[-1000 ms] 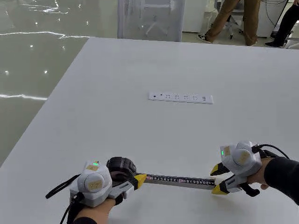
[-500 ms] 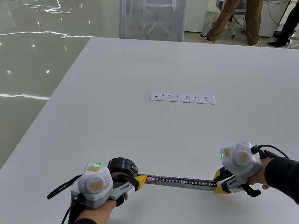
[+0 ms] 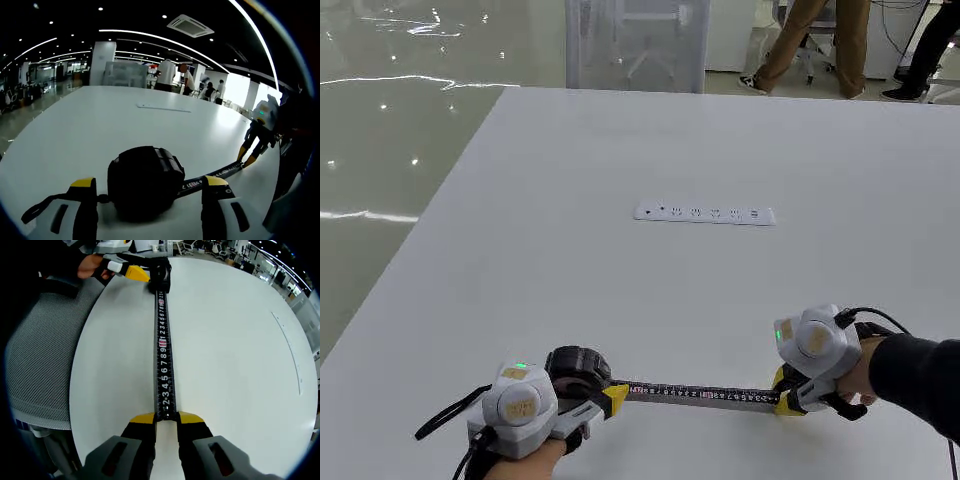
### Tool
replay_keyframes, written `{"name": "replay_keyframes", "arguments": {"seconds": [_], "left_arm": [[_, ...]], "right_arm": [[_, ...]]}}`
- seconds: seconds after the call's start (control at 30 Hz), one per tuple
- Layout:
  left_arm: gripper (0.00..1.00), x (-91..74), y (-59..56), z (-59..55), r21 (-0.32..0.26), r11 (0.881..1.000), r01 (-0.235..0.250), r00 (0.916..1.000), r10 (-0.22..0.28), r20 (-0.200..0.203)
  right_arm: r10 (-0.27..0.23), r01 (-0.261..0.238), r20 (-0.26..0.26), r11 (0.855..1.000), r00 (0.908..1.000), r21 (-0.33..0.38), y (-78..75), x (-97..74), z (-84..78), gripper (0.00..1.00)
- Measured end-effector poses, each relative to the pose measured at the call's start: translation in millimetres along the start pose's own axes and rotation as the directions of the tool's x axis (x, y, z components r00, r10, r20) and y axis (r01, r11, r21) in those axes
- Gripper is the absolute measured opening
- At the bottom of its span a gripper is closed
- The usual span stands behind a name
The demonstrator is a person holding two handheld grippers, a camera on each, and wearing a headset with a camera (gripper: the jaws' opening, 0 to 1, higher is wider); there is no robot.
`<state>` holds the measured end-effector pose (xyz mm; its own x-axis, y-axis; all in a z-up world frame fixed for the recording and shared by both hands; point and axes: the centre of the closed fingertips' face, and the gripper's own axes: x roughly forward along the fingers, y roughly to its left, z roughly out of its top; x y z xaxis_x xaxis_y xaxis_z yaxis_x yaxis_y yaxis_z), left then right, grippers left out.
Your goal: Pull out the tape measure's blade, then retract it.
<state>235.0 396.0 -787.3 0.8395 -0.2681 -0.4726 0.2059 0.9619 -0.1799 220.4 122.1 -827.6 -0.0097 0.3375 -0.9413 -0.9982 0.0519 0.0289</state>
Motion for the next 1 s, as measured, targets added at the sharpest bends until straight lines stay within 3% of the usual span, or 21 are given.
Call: {"name": "replay_keyframes", "arguments": {"seconds": [0.1,0.23,0.5,0.57,0.73,1.0], "left_arm": [[0.81,3.4,4.5,6.3,-0.029,0.999,-0.027,0.9996,0.027,0.005],[0.79,10.5,7.3,9.3,-0.066,0.997,-0.05,0.9987,0.05,-0.002],[0.68,13.1,4.0,2.0,-0.059,0.996,-0.071,0.9971,0.07,-0.03],[0.64,13.4,5.0,-0.2,-0.081,0.994,-0.072,0.9962,0.067,-0.055],[0.63,14.3,5.3,-1.4,-0.047,0.995,-0.088,0.9918,0.083,-0.097],[0.62,12.8,6.0,-2.7,-0.017,0.995,-0.095,0.9902,0.093,-0.104]], "right_arm": [[-0.011,0.011,0.002,1.0,0.9999,-0.007,0.5,0.0,-0.1,0.12],[-0.025,0.025,-0.005,0.999,0.9997,0.036,-0.2,0.1,0.2,0.12],[-0.029,0.032,-0.074,0.998,0.9968,0.049,-0.7,1.7,1.2,0.12],[-0.028,0.031,-0.087,0.999,0.9958,0.038,0.0,1.6,1.2,0.12],[-0.024,0.029,-0.106,0.998,0.9941,0.048,-1.7,2.0,0.1,0.12],[-0.032,0.037,-0.067,0.997,0.9972,0.064,-1.7,1.7,0.3,0.12]]}}
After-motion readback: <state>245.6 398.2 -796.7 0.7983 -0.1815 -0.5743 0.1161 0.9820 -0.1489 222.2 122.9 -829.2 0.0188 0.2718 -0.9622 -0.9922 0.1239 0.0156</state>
